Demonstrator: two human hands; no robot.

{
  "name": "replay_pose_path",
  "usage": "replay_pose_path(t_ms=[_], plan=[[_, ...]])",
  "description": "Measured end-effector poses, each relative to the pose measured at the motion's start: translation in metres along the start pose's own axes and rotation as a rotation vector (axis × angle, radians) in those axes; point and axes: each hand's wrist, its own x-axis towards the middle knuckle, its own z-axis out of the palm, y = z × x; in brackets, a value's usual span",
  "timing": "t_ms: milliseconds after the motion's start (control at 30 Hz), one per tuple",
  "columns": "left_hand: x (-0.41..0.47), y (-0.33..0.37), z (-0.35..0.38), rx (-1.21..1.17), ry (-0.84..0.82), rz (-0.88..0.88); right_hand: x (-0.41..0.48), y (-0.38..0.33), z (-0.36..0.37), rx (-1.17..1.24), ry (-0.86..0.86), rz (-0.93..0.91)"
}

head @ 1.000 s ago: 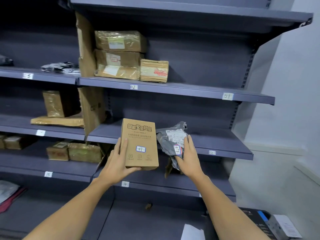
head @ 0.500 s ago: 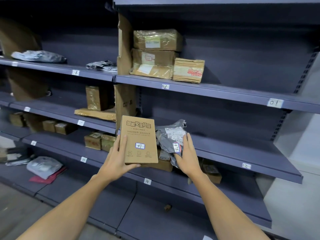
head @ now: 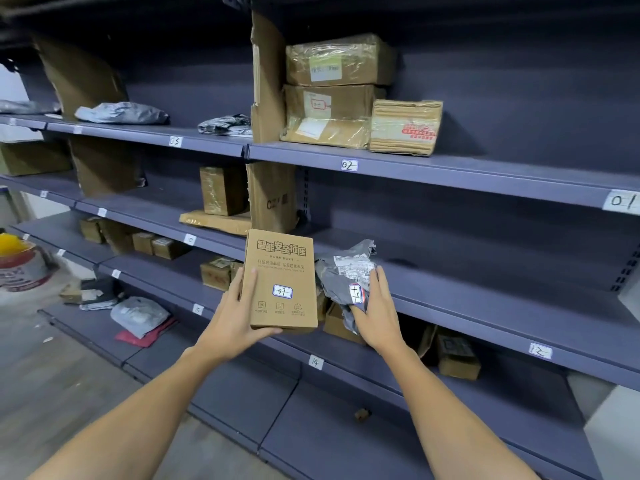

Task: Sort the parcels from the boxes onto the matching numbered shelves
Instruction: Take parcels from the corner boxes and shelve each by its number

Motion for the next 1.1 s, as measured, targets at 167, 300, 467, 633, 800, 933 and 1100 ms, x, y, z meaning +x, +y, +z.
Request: replay_pose_path(t_ms=[167, 300, 467, 633, 800, 933, 1100], plan=[[0.0, -0.022, -0.003, 0.0, 0.023, -0.028, 0.011, -0.012, 0.018, -0.013, -0.027, -0.004], [0.004, -0.053, -0.012, -0.039, 0.023, -0.029, 0.02, -0.032, 0.038, -0.029, -0.029, 0.0], [0.007, -0.098, -0.033, -0.054, 0.011, -0.035, 0.026, -0.071, 0.075, -0.047, -0.009, 0.016], [0.008, -0.156, -0.061, -0.053, -0.021, -0.029, 0.031, -0.113, 0.119, -0.06, 0.01, 0.036], [0.005, -0.207, -0.094, -0.073, -0.035, -0.01, 0.033, -0.159, 0.164, -0.059, 0.035, 0.061], [0.002, -0.247, -0.115, -0.08, -0.039, -0.002, 0.037, -0.185, 0.197, -0.08, 0.038, 0.069], [0.004, -0.288, -0.134, -0.077, -0.028, -0.011, 0.05, -0.216, 0.23, -0.093, 0.015, 0.062]])
